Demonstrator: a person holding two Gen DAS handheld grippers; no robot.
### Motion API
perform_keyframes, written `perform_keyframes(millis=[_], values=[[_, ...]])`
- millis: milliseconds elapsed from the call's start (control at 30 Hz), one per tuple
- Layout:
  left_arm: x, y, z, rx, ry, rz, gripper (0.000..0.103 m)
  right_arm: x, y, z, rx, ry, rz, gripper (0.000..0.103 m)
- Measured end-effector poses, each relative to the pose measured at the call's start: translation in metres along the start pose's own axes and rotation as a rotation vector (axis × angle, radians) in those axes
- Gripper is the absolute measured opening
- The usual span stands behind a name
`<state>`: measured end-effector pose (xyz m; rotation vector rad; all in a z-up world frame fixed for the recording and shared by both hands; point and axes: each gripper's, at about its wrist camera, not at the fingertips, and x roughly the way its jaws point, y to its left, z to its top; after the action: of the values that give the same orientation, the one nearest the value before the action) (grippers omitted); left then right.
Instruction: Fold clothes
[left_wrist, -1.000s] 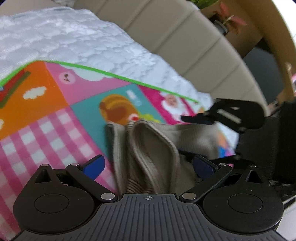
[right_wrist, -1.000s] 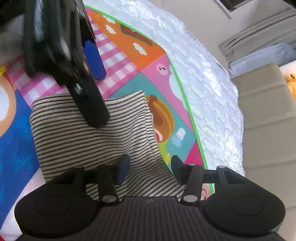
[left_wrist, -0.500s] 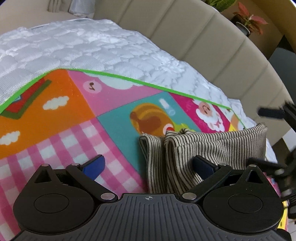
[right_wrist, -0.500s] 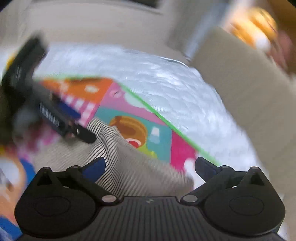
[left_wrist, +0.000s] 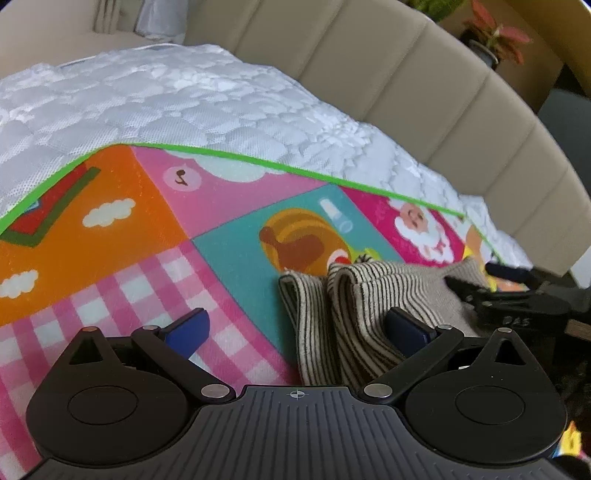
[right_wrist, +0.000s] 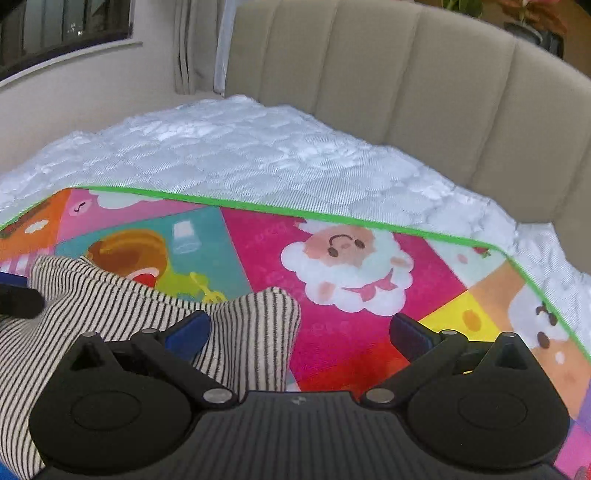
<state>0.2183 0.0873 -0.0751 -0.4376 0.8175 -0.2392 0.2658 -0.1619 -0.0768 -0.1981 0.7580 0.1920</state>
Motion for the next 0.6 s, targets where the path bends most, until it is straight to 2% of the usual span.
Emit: perform_keyframes(millis=[67, 167, 233, 333, 467, 600], values=[[-0.010, 0.005, 0.005, -0.062, -0.034, -0.125, 0.103, 0.001, -0.005, 0.000, 0.025, 0.021, 0.024, 0.103], [-0.012, 0.001, 0.005, -0.069, -0.032, -0.237, 0.103, 0.000, -0.019, -0.002, 0.121, 0.053, 0.072, 0.103], [-0.006, -0.008, 0.000, -0.007, -0.002, -0.221, 0.103, -0.004, -0.023, -0.004, 0.159, 0.054, 0.083, 0.103], [0.005, -0.019, -0.009, 0.093, 0.045, -0.136, 0.103, -0.015, -0.026, -0.003, 0.195, 0.047, 0.105, 0.103], [0.010, -0.018, -0.014, 0.123, 0.061, -0.090, 0.103, -0.049, -0.035, -0.008, 0.236, 0.028, 0.179, 0.103], [0.010, -0.017, -0.015, 0.124, 0.057, -0.084, 0.103, -0.075, -0.034, -0.031, 0.250, 0.015, 0.155, 0.103]])
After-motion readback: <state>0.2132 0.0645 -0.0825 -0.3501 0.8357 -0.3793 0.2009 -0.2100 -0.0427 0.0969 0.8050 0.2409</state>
